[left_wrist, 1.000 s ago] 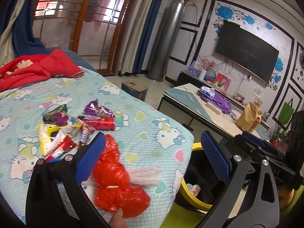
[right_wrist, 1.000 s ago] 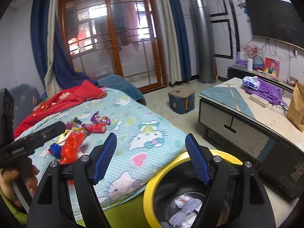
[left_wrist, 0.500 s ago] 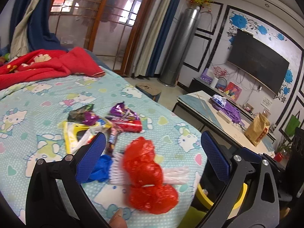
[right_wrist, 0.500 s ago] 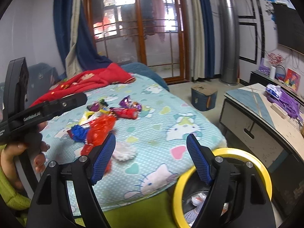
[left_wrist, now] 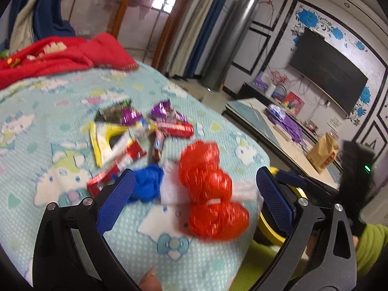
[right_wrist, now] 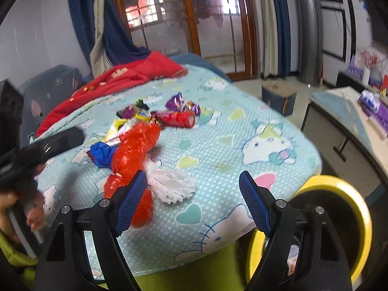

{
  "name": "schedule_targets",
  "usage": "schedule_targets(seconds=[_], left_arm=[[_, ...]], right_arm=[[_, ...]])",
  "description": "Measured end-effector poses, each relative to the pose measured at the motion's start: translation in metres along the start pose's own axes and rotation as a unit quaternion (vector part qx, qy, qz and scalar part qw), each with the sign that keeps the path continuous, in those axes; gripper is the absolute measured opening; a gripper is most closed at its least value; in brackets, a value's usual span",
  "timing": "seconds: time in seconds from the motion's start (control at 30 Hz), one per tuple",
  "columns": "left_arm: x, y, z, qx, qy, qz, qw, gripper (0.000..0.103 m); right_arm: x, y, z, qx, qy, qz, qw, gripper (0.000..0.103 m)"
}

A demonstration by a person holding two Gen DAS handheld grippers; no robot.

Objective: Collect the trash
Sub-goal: 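Grasp the white mesh net with the right tool while the left tool grasps the red plastic bag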

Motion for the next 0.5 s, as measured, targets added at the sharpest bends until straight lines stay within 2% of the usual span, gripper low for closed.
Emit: schedule_targets(seconds=[0.2, 0.27, 0.37, 0.43, 0.5], left_arm=[[-0.027, 0.002, -0.009, -0.040, 0.037, 0.032, 0.9980, 0.089], [-0.035, -0.001, -0.014, -0.049, 0.048, 0.039, 0.9969, 0.086], [-0.045, -0.010, -0.021, -0.062, 0.064, 0.036, 0.9954, 0.080], [-0.050, -0.015, -0.027, -0.065, 0.075, 0.029, 0.9946, 0.078], [-0.054, -0.018, -0.031, -0.066, 0.083, 0.027, 0.9940, 0.071]], right_arm=[[-0.011, 0.006, -0.026, 0.036, 0.042, -0.012, 0.998, 0.052], [-0.014, 0.007, -0.028, 0.054, 0.049, -0.021, 0.997, 0.035], [-0.016, 0.008, -0.027, 0.059, 0.049, -0.019, 0.997, 0.026], [-0.018, 0.007, -0.024, 0.063, 0.047, -0.020, 0.997, 0.025], [-0.020, 0.006, -0.024, 0.065, 0.049, -0.022, 0.996, 0.024]])
Point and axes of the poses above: each gripper's, at about its wrist camera, not at the fingertips, and z roughly against the way its jaws point, y to its left, x to its top, the point moved 5 cm from there along -z, roughly the way its jaws point, and after that the axes turned 9 degrees about -x, right-handed, at the moved point
